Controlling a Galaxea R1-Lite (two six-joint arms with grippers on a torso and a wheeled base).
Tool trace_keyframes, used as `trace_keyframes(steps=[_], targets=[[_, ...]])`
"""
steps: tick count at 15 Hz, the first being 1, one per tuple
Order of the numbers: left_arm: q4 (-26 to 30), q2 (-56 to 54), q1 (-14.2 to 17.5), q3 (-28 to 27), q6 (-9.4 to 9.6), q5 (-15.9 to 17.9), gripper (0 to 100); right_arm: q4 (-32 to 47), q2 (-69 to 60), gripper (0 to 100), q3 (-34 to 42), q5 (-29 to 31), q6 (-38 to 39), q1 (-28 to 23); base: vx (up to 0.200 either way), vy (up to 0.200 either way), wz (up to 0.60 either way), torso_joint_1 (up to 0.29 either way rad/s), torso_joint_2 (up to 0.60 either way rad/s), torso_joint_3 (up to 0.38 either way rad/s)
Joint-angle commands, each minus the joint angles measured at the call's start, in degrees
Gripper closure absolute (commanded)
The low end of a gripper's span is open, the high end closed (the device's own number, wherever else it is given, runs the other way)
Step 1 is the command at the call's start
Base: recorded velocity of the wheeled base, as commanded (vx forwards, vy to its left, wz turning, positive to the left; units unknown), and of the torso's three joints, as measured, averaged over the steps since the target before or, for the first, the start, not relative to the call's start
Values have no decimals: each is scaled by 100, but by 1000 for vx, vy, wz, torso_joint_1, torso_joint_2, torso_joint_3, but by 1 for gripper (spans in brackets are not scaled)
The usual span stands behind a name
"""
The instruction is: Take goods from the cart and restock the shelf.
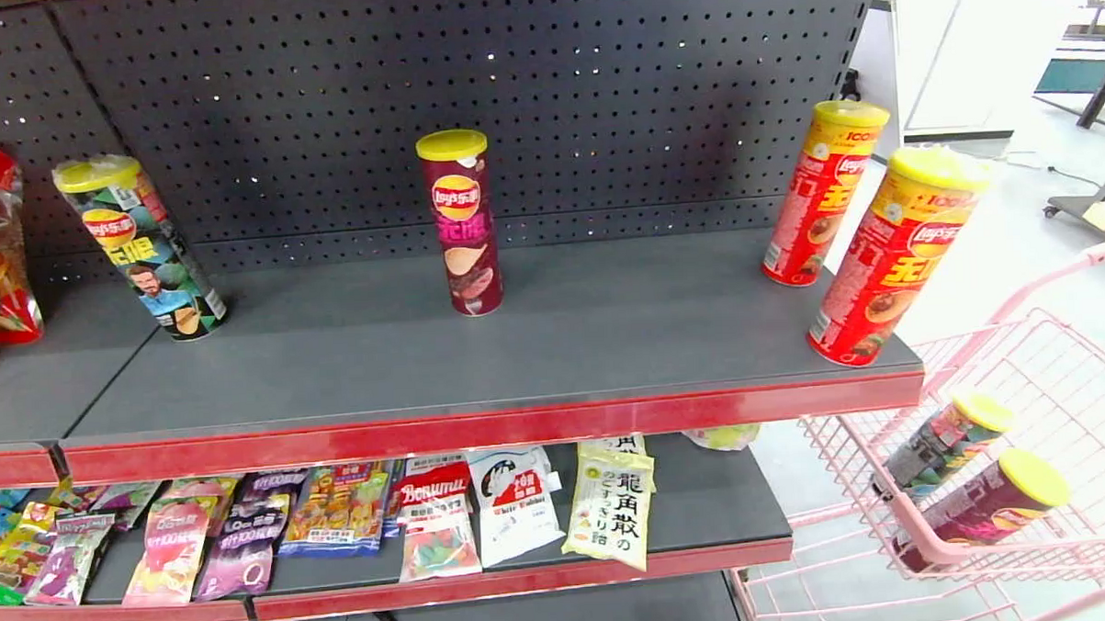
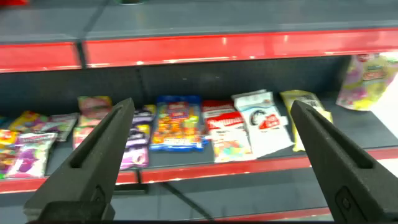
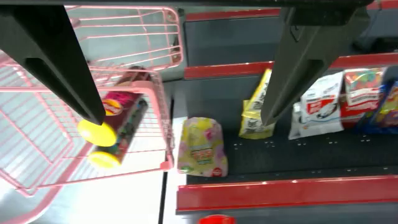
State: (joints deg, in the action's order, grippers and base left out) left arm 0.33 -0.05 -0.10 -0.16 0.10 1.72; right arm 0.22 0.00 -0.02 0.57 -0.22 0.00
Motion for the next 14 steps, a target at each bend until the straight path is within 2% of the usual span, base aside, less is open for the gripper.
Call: trace_keyframes(steps=[1,10,12,14], targets=[[2,5,1,7,-1,4,0,4,0,0,2,4,4,9,0,-200,0,-2,2,7],[2,5,1,7,-1,4,0,4,0,0,2,4,4,0,0,-200,0,1,2,2],[2,5,1,7,-1,-5,0,4,0,0,2,13,4,0,0,0,0,0,0,0],[2,5,1,7,-1,4,0,4,0,0,2,13,13,0,0,0,-600,5,2,2]])
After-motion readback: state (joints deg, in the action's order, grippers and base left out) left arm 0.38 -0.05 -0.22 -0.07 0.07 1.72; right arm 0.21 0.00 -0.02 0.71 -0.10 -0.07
